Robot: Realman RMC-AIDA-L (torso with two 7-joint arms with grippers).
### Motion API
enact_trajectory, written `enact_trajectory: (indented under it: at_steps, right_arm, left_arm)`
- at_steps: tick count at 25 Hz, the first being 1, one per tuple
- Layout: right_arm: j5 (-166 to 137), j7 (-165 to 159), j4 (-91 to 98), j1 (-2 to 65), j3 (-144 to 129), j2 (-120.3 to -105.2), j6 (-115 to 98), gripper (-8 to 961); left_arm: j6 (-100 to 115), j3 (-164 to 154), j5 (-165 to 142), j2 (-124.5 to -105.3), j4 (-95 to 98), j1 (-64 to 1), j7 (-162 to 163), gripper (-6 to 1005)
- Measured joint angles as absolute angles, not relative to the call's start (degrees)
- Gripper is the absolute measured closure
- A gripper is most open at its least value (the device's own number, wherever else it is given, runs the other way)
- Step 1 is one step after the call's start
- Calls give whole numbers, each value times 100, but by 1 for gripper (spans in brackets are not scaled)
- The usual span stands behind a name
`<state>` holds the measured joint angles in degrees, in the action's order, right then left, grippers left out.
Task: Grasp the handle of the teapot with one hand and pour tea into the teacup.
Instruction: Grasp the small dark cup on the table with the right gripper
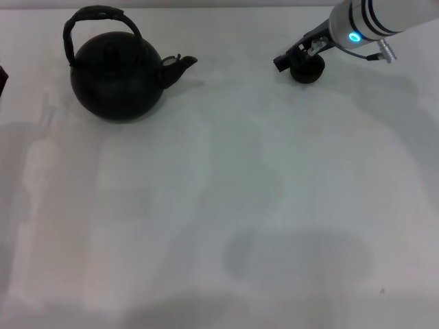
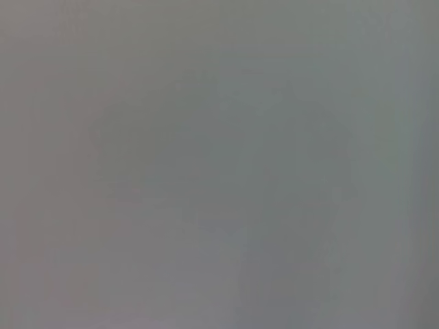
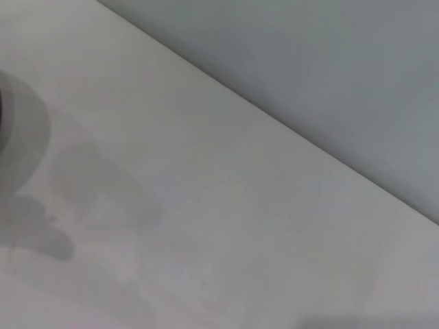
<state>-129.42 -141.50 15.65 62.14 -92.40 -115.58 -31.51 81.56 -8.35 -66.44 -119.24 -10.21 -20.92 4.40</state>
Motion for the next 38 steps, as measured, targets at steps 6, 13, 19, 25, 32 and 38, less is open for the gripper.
enact_trajectory:
  at_steps: [6,13,19,25,32,38]
  right_arm:
    - [-12939,-14142,1559,6100,-9233,-11572,-3088,128]
    - [-12937,-14147,1523,6043,-9228,-11575,-3096,128]
    - [-12958,-14150,1565,5997,-9256,-11575,-3149,135]
    - [-12978,-14150,1565,5992,-9268,-11575,-3185,168]
    - [-13003,-14146,1659,5994,-9298,-11573,-3213,208]
    - [-13008,-14142,1893,5936,-9271,-11525,-3415,215]
  left_arm:
    - [8147,-834,-6635,-11917,-1010,-2092,440,140]
    - [8147,-835,-6635,-11909,-990,-2102,440,140]
    - [8147,-845,-6639,-11909,-933,-2108,440,141]
    - [8147,-841,-6642,-11909,-855,-2110,440,142]
    - [8151,-829,-6634,-11909,-852,-2110,436,142]
    - [8195,-823,-6593,-11910,-851,-2109,409,143]
